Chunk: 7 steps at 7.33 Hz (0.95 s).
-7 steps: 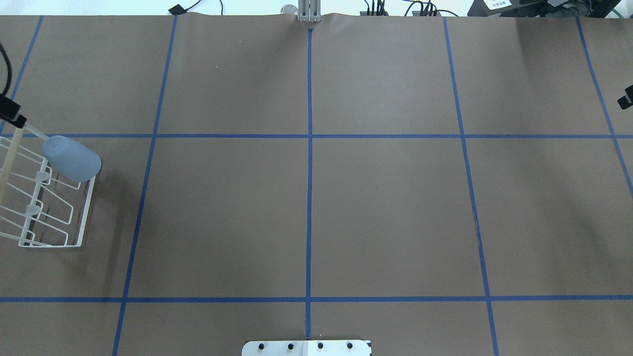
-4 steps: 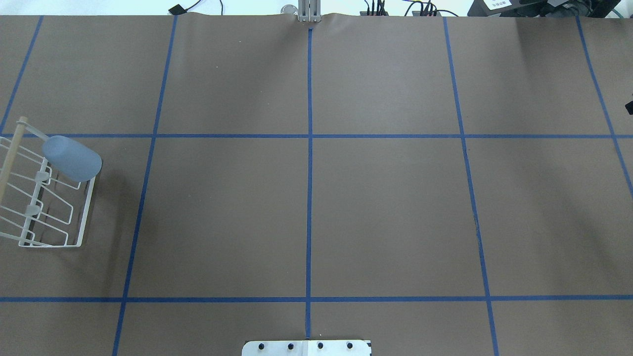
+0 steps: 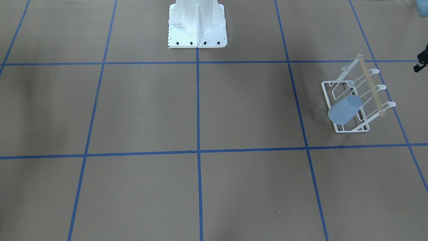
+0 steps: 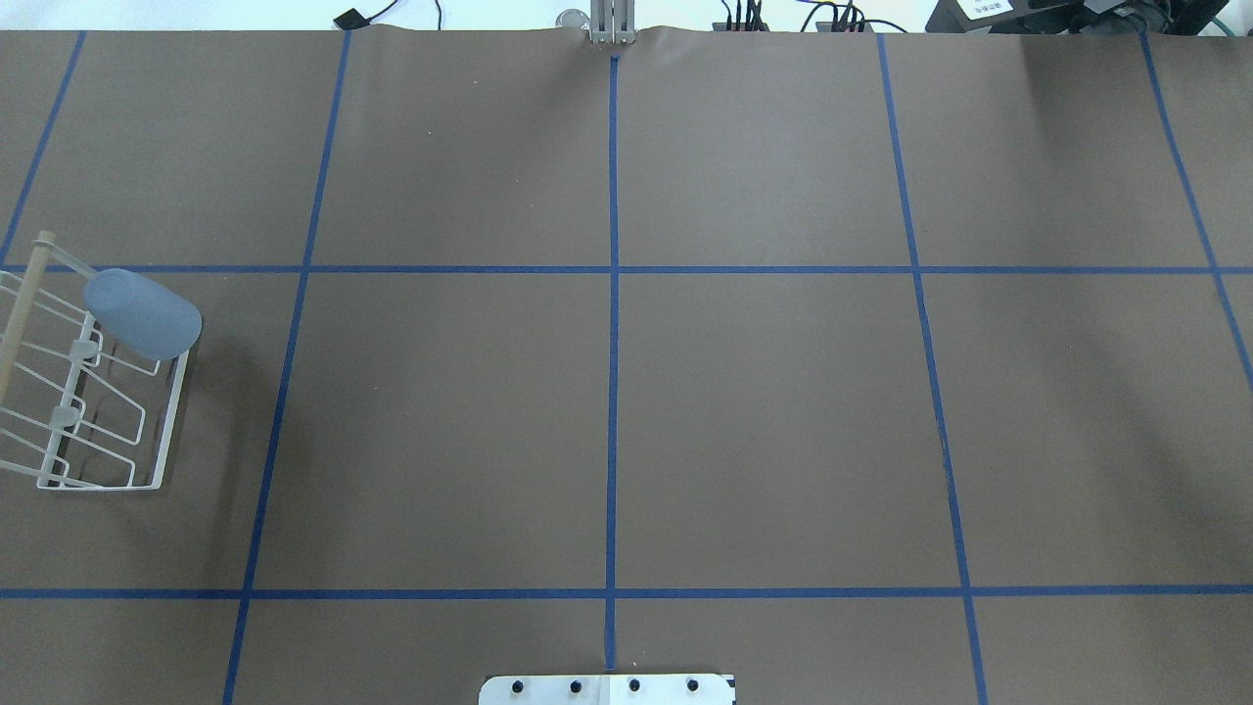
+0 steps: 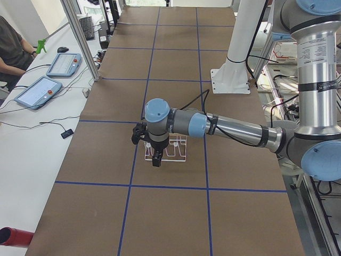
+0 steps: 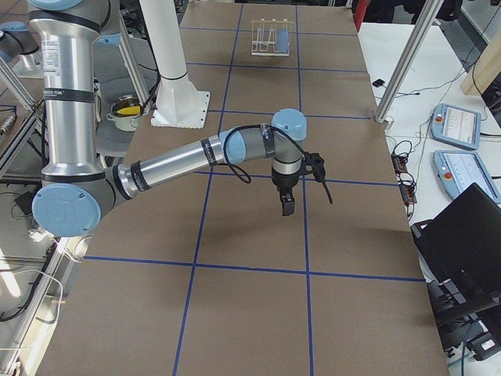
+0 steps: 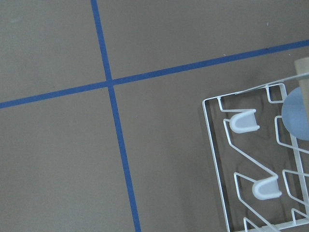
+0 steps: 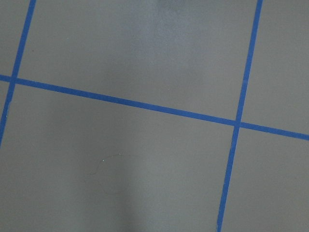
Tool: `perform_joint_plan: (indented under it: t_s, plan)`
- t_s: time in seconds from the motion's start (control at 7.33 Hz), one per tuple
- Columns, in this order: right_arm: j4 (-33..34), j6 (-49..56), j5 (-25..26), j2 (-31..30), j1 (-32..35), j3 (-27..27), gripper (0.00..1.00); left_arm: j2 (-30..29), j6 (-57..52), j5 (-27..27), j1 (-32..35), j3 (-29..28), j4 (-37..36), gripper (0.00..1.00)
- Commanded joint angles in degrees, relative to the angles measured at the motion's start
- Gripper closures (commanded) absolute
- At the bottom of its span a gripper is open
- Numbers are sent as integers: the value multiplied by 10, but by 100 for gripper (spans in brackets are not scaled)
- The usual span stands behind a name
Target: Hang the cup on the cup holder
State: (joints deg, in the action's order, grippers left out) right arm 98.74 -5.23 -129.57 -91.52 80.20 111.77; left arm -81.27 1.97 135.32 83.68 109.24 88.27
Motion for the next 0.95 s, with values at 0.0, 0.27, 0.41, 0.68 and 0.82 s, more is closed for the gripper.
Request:
perform_joint_plan:
  t_s: [0.0, 0.27, 0.41, 0.68, 0.82]
  plan:
    - [-1, 1, -1, -16, 0, -1, 0, 15, 3, 7, 16, -9, 14, 2]
    - [0, 1, -2, -18, 0, -16, 0, 8, 5, 23, 31, 25, 10, 2]
    - [-1, 7, -2, -34, 1, -9, 0, -14, 32, 23, 30, 20, 7, 2]
    - [0, 53, -17, -55, 22, -15, 0, -18, 71, 18, 28, 19, 11, 2]
    - [0, 53, -18, -58, 24, -16, 0, -18, 73, 21, 28, 23, 12, 2]
